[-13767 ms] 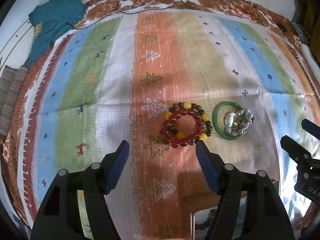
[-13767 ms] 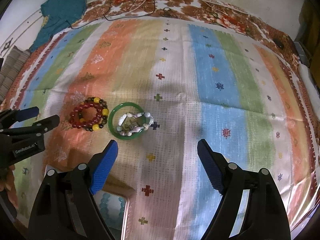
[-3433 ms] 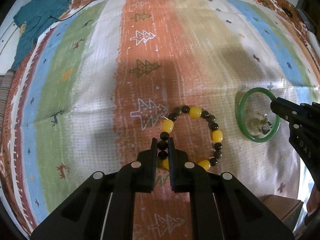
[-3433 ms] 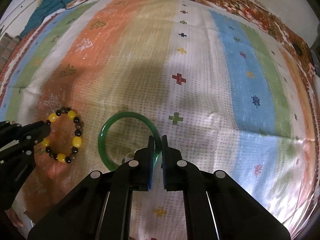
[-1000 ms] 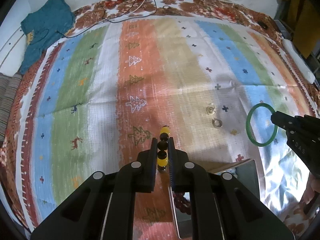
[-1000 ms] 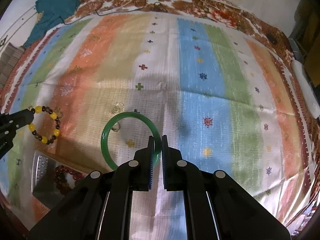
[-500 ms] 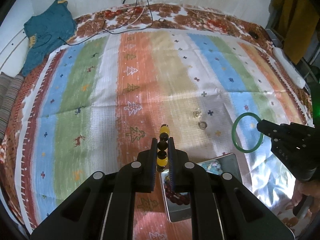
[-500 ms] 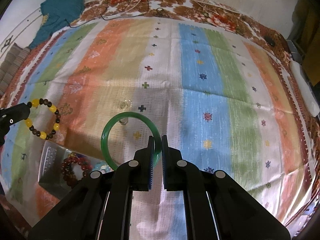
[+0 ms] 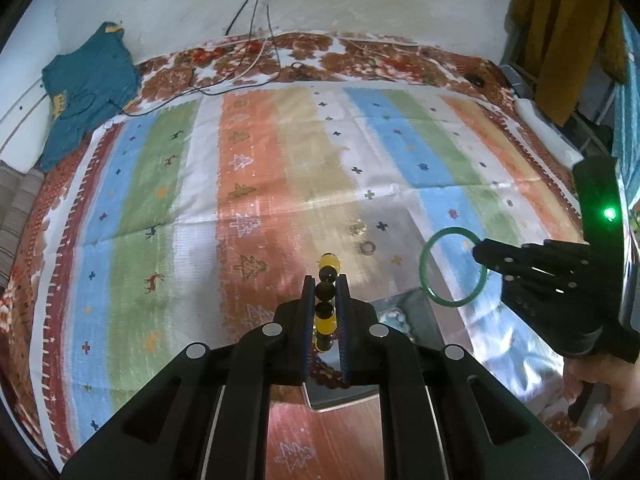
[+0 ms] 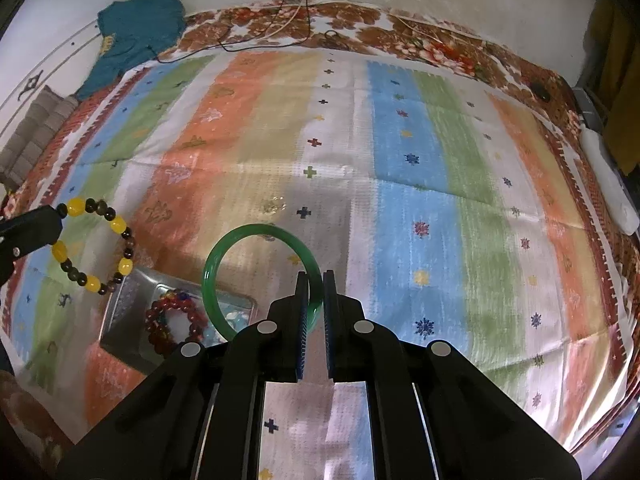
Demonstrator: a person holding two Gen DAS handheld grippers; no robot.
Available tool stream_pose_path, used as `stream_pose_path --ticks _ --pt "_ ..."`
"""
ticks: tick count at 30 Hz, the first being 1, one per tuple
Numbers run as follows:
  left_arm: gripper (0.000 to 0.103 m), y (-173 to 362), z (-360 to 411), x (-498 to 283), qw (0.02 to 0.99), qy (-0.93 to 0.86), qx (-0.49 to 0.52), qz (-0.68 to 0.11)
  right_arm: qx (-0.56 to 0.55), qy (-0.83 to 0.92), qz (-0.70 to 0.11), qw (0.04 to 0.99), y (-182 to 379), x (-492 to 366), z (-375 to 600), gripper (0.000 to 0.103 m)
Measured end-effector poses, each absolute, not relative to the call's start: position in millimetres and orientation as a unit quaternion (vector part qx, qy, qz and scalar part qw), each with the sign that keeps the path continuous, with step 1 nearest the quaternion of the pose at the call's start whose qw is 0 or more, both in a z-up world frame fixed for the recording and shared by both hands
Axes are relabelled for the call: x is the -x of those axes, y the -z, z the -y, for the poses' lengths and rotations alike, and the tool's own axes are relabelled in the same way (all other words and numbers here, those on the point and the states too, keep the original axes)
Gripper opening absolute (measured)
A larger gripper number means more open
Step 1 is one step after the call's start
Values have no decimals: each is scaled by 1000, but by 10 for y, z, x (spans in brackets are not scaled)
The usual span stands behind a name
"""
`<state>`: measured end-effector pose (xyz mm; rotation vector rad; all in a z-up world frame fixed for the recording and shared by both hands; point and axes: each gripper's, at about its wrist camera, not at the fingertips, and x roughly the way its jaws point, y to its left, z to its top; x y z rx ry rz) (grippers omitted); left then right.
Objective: Organize jewelry
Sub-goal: 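Lower both held pieces into the silver tin and open both grippers, then move both open grippers back toward the two small gold rings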
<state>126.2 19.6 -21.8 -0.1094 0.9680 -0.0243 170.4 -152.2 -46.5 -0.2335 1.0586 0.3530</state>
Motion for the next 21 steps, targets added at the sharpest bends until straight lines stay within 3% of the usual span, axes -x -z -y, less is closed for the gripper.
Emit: stream_pose_path --ticks 15,17,19,21 --pt "10 266 -110 -1032 877 19 47 -477 103 -204 -516 825 504 -1412 1451 9" --pt "17 305 -171 -1060 872 4 57 -487 108 -197 -515 828 503 -1406 1447 19" --pt "19 312 -221 -1072 871 -4 62 -487 106 -190 -511 832 497 -1413 1466 38" --pt "23 328 -263 -1086 869 -7 70 -490 100 -184 -515 831 506 -1445 1500 38"
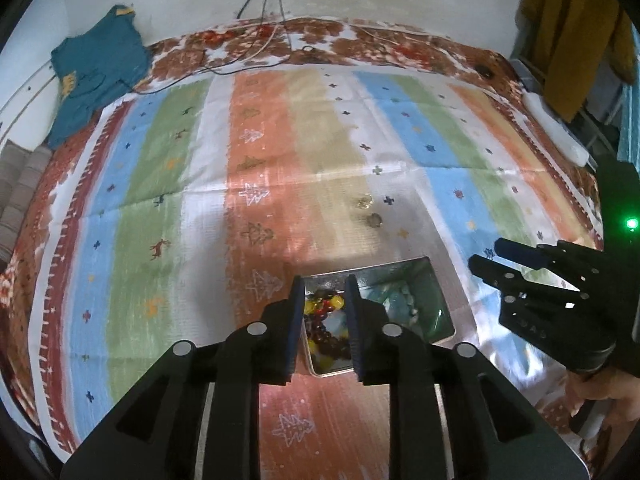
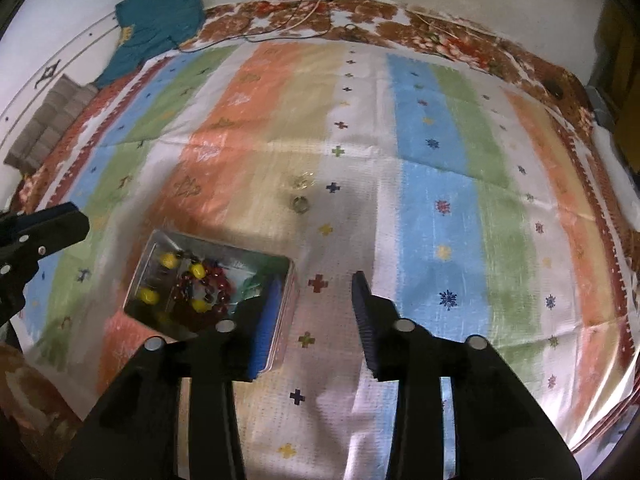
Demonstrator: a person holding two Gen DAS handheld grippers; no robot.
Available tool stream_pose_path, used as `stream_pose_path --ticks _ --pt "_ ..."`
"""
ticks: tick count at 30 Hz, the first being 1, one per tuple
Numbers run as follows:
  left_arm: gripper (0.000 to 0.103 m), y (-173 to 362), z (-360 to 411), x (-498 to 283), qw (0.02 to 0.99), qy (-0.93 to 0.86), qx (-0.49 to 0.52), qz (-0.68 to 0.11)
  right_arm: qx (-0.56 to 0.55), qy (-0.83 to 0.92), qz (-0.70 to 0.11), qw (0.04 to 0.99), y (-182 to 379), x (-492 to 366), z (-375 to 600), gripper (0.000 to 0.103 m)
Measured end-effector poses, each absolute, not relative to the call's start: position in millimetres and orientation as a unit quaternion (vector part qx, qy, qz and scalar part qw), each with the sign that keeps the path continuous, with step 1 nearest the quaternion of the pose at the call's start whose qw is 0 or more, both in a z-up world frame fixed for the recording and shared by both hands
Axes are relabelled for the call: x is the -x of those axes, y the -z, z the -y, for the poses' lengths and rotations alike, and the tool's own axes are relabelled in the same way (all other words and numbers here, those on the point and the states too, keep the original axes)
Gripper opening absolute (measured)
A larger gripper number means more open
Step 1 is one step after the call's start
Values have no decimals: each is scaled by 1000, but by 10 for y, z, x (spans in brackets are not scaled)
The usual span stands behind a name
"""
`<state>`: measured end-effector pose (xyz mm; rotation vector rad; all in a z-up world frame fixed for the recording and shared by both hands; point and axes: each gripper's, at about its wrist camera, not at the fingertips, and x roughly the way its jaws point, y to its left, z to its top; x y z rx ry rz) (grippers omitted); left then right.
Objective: Organize jewelry
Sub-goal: 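Move both open grippers back toward the two small gold rings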
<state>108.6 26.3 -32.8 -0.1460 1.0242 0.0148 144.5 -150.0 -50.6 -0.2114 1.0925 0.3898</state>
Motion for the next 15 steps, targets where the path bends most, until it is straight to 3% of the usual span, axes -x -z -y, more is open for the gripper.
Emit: stream_pose_path --ticks 4,15 --pt "41 349 -260 -1107 869 -10 69 -490 97 -176 -523 829 544 -1505 1522 45" --pt "67 395 -338 -1259 870 -22 85 -486 81 -176 -529 826 583 -1603 1498 59"
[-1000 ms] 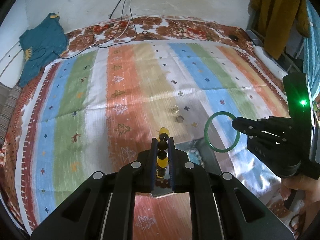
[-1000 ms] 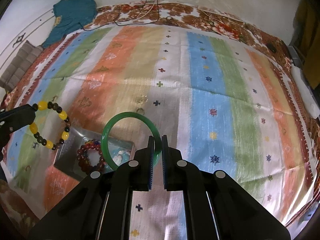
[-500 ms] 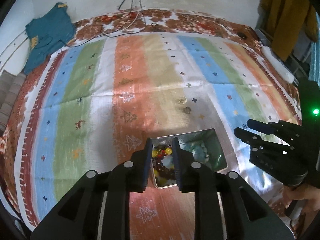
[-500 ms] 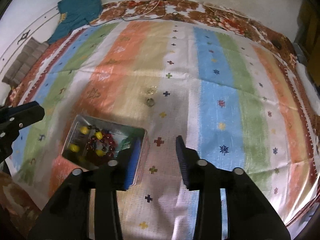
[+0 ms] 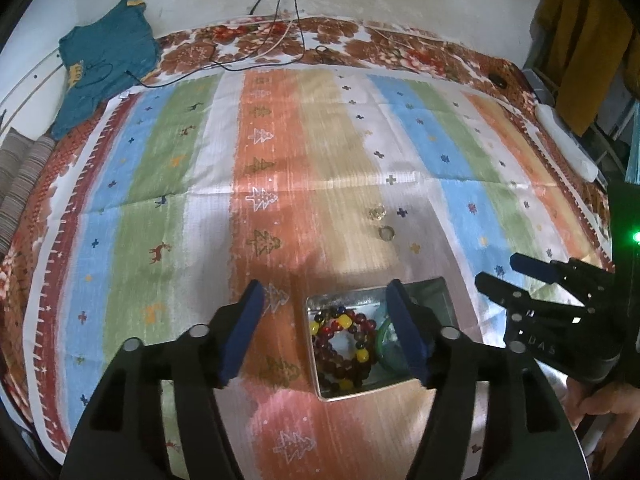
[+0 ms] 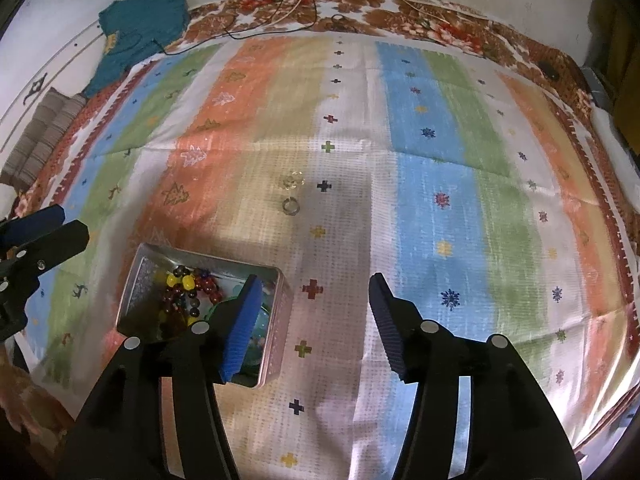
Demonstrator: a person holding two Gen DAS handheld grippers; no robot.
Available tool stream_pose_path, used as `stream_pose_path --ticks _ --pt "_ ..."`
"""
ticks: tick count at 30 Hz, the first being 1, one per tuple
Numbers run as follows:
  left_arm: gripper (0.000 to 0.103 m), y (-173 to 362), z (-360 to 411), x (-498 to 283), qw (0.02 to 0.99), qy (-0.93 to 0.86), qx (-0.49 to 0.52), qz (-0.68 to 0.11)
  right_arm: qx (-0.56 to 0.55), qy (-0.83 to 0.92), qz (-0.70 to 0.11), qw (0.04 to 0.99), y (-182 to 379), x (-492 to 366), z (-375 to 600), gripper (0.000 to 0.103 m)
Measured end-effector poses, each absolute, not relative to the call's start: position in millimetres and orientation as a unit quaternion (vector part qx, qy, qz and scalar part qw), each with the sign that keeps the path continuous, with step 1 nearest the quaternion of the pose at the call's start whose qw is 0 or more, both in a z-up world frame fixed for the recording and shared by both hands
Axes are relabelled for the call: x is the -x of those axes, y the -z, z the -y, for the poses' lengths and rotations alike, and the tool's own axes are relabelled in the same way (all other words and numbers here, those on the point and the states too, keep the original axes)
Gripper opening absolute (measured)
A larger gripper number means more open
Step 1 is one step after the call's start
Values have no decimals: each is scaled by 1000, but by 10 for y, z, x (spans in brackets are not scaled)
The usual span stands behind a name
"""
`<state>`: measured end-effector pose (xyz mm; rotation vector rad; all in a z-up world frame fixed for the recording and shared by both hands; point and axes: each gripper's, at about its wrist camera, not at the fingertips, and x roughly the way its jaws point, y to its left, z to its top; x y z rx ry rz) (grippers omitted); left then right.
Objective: Organize jewelry
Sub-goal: 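Move both open grippers back toward the two small gold rings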
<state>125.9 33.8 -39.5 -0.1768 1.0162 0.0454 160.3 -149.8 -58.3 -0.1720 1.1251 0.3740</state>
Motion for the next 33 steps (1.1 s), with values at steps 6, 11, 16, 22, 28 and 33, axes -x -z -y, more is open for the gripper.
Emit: stream_pose_path --ticks 6,11,16,22,28,33 --pt "75 417 -357 -1363 871 -27 82 -483 77 -178 -535 823 608 -1670 1464 66" --pt "77 428 -403 -1443 870 -29 87 -485 74 -180 -539 820 633 -1756 1406 68" --pt "78 433 -408 -1549 871 -29 86 -483 76 -182 -543 816 667 -1835 1340 70" --pt "78 493 -428 -1705 867 -31 85 -490 80 -183 -550 811 781 -1972 1239 72" --pt "78 560 -485 -1865 864 -40 83 -495 85 -181 -553 809 886 -2096 1161 72" --pt "78 626 -510 -1985 861 -43 80 -501 87 -181 -564 801 1003 -2202 1111 72"
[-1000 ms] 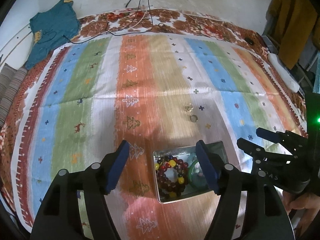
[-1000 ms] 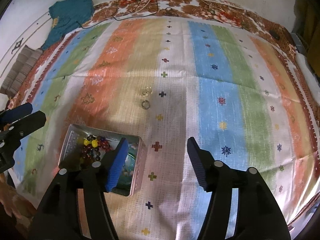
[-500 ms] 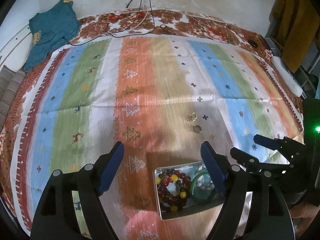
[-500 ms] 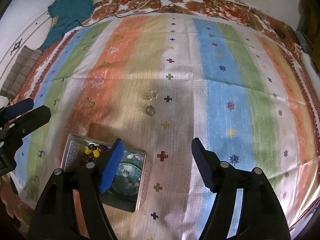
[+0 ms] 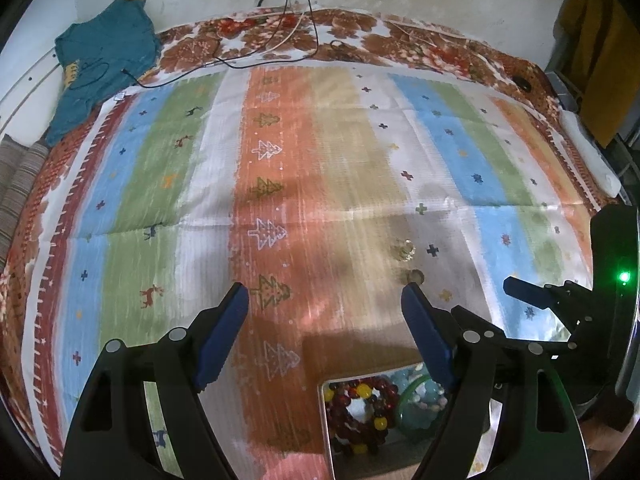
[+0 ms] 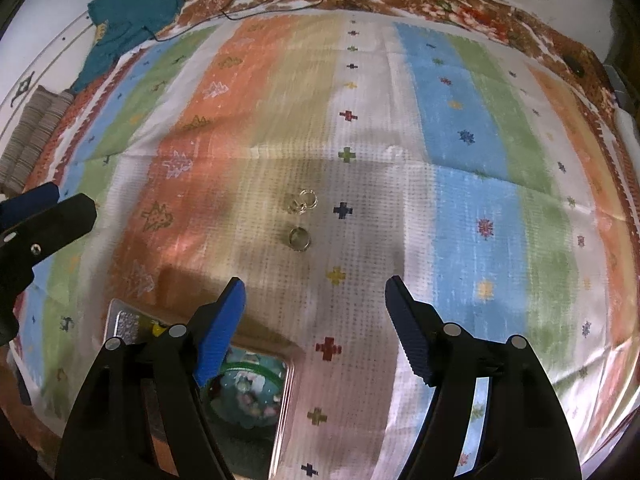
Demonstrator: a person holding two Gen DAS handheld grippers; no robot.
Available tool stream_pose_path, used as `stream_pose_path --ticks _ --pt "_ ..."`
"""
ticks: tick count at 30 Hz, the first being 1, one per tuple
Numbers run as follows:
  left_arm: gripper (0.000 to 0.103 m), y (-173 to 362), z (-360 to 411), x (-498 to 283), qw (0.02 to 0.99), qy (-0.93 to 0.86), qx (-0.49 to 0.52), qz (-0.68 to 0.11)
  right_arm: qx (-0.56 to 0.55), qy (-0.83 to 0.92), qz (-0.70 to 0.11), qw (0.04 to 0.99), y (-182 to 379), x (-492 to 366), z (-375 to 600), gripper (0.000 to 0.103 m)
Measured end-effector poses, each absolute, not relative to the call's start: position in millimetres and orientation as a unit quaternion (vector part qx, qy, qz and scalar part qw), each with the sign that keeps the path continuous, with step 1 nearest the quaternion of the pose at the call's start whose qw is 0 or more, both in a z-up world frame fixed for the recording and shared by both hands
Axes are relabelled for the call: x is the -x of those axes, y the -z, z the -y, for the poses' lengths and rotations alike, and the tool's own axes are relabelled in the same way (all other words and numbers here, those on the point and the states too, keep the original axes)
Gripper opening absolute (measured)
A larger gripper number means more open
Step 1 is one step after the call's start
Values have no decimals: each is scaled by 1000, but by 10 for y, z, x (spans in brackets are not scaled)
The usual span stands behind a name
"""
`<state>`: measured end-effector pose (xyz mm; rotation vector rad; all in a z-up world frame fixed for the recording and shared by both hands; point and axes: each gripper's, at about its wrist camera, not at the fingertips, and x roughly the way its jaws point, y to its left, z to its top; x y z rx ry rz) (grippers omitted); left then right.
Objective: Organize jewelry
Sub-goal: 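Move both open grippers back toward the two small gold rings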
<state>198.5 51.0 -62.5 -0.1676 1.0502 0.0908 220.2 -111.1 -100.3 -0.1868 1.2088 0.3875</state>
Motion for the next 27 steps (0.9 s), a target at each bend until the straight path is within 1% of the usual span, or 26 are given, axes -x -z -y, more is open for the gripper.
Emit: stream_pose_path --ticks 11,18,27 --pt "78 765 -512 -2196 853 -46 78 -515 93 -185 -582 786 1200 -2370 991 72" --pt "77 812 -551 -2281 848 -34 95 -519 94 -181 -593 779 1315 -2474 905 72" --pt "77 920 -554 -2356 842 -40 84 -532 102 -176 -605 770 1451 -2616 834 72"
